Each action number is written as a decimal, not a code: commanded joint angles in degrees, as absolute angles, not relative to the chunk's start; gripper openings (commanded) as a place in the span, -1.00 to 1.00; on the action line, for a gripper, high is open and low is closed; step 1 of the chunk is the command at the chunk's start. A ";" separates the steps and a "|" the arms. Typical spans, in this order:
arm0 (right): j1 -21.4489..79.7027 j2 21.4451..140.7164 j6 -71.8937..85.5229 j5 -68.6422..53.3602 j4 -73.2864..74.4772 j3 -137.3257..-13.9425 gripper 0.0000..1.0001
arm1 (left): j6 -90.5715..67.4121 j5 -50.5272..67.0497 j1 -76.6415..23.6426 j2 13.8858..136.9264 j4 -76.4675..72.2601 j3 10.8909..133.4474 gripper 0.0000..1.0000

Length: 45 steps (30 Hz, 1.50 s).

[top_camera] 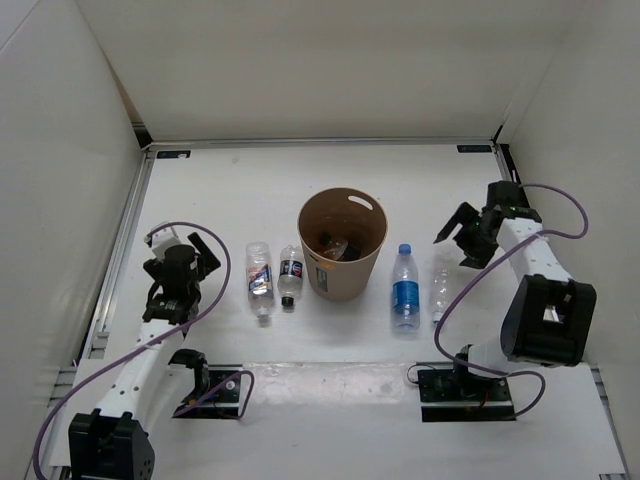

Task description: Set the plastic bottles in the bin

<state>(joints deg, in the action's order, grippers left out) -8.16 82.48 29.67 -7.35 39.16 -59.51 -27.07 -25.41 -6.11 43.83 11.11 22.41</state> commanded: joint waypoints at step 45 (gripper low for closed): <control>-6.52 69.36 29.98 -10.74 36.37 -56.23 -0.70 | -28.30 -25.05 -5.71 41.92 10.11 23.64 1.00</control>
<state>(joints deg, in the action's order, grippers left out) -8.99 73.49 32.38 -13.61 33.82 -50.15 -27.79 -25.04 -6.11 42.63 10.74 22.41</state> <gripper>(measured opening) 0.442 1.000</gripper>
